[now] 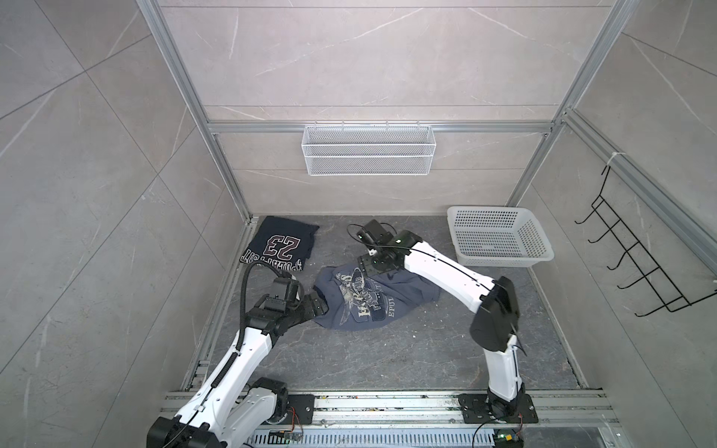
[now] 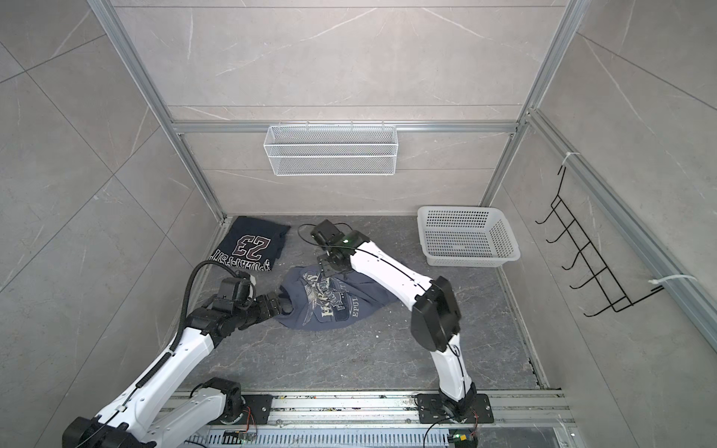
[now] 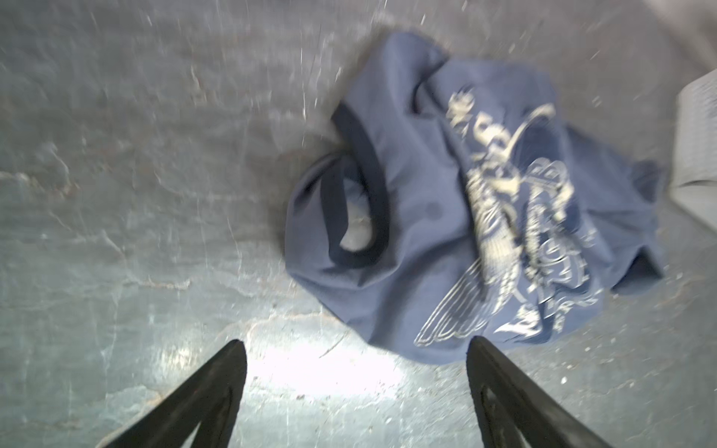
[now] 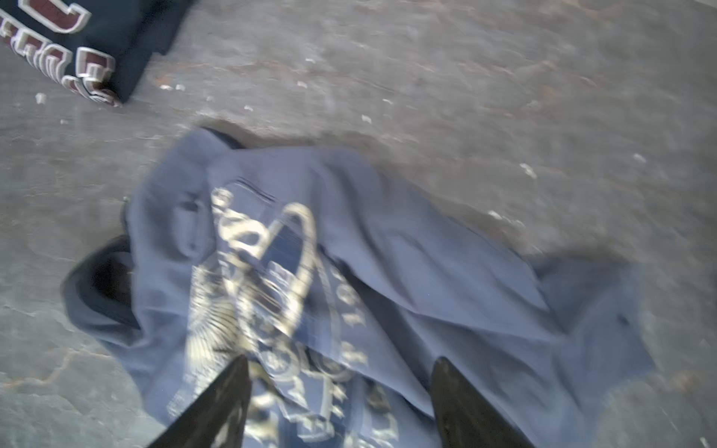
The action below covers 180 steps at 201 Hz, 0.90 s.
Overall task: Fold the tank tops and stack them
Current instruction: 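Lift the blue-grey tank top from the basket with the right gripper onto the table, then grasp the blue-grey tank top's edges with both grippers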
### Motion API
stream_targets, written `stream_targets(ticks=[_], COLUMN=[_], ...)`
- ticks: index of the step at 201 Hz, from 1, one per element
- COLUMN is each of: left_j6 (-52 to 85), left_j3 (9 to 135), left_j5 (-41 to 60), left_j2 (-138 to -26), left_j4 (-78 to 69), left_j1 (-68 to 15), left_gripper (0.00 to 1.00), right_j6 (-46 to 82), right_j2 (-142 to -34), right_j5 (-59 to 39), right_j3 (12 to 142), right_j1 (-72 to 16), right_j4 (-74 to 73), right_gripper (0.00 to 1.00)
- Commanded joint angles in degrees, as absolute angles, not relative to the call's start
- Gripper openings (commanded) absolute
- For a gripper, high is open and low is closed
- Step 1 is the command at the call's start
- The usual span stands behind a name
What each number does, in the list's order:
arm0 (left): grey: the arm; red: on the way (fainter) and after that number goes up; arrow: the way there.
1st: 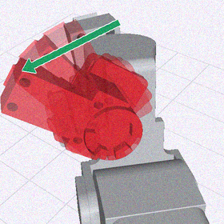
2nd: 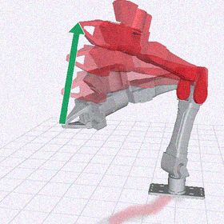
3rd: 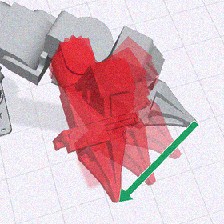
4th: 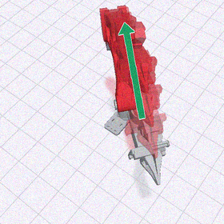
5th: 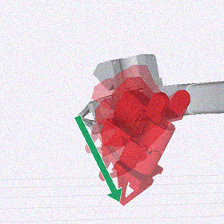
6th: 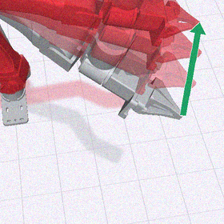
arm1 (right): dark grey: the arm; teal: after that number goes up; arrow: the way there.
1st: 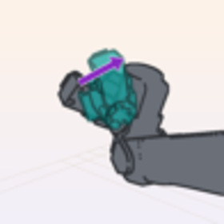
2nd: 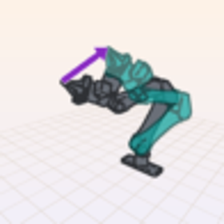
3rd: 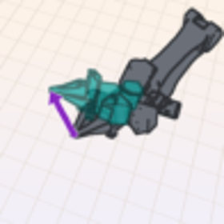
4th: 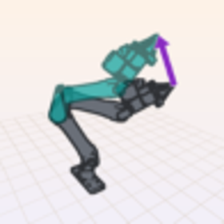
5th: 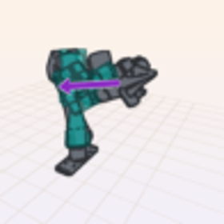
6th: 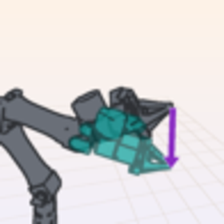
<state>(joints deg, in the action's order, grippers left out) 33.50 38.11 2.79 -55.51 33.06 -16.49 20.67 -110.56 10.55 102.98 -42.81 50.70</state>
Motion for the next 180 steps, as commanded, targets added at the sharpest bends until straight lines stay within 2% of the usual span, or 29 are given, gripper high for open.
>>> stream_targets(ticks=[1, 31, 52, 89, 122, 180], left_j6=[34.1, 36.2, 36.5, 34.2, 32.6, 27.8], left_j3=[39.4, 42.6, 49.2, 67.2, 83.4, 105.3], left_j5=[4.2, 5.1, 3.4, 0.9, 5.7, 12.6], left_j2=[-57.5, -63.1, -71.6, -91.9, -106.5, -124.5], left_j4=[33.8, 27.6, 25.0, 28.2, 32.2, 40.8], left_j1=[-17.7, -17.8, -17.6, -17.3, -18.4, -21.7], left_gripper=[0.9, 0.9, 0.9, 0.85, 0.79, 0.83], right_j6=[23.4, 27.6, 29.2, 31.4, 31.4, 32.2], right_j2=[-98.4, -89.4, -87.7, -89.1, -91.7, -95.3], right_j5=[8.8, -0.7, -5.8, -10.6, -10.6, -14.6], right_j3=[90.5, 71.3, 64.6, 61.0, 61.5, 60.8], right_j1=[-36.9, -26.1, -21.2, -16.5, -15.6, -15.5], right_j4=[46.3, 37.8, 33.5, 28.9, 27.8, 24.5], right_gripper=[0.74, 0.72, 0.71, 0.69, 0.68, 0.68])
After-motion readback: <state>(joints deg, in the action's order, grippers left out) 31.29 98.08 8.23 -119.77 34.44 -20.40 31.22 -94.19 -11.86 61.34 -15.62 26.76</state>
